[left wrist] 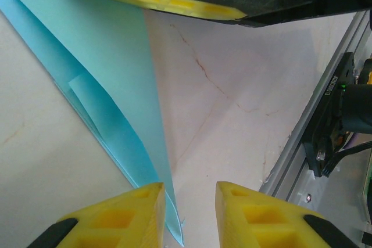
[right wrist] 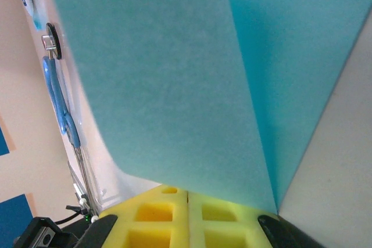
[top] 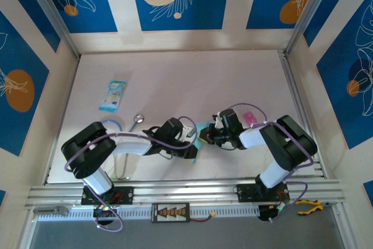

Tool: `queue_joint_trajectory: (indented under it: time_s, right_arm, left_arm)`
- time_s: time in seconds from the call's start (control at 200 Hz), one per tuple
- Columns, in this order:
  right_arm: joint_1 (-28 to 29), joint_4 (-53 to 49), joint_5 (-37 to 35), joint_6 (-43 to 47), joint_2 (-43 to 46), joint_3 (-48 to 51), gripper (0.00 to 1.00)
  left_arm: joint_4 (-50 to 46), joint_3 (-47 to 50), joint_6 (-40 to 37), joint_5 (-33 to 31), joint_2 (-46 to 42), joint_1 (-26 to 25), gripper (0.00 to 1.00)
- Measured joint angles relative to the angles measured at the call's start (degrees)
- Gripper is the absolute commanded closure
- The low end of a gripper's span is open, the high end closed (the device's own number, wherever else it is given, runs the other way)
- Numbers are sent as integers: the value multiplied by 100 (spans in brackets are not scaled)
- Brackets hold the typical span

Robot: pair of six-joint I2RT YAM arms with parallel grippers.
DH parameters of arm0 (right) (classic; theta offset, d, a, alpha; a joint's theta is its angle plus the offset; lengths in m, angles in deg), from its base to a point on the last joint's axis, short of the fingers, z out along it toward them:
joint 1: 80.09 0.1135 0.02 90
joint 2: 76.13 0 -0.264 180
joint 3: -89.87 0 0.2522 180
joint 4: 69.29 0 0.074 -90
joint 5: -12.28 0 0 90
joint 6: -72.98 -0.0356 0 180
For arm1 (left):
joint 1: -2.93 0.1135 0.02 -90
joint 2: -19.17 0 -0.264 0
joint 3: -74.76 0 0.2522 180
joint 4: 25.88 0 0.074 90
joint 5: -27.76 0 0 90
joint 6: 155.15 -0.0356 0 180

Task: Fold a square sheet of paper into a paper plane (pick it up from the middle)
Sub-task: Perform the fifth fold on the wing at the bottom-center of the table.

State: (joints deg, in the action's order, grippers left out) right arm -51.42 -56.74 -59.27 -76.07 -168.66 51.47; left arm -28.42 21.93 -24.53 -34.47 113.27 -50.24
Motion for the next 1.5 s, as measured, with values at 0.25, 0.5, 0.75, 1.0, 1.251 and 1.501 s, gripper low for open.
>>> queue_joint_trajectory:
  time_s: [0.25, 0.5, 0.75, 1.0, 1.251, 1.501]
  right_arm:
    - [11, -13, -26, -2, 9, 0, 97]
    - [11, -13, -28, -7, 9, 0, 97]
    - [15, -13, -31, -22, 9, 0, 97]
    - [15, -13, -33, -22, 9, 0, 97]
    - [15, -15, -33, -22, 11, 0, 97]
    - [22, -20, -37, -24, 11, -2, 97]
  left_arm:
    - [-20, 2, 0, -125, -2, 0, 70]
    - [9, 2, 61, -129, -7, 0, 83]
    - [105, 39, 140, -63, 26, 0, 90]
    - [304, 109, 216, 125, 168, 0, 88]
    - [520, 212, 321, 289, 339, 0, 96]
    - [774, 330, 411, 328, 369, 0, 97]
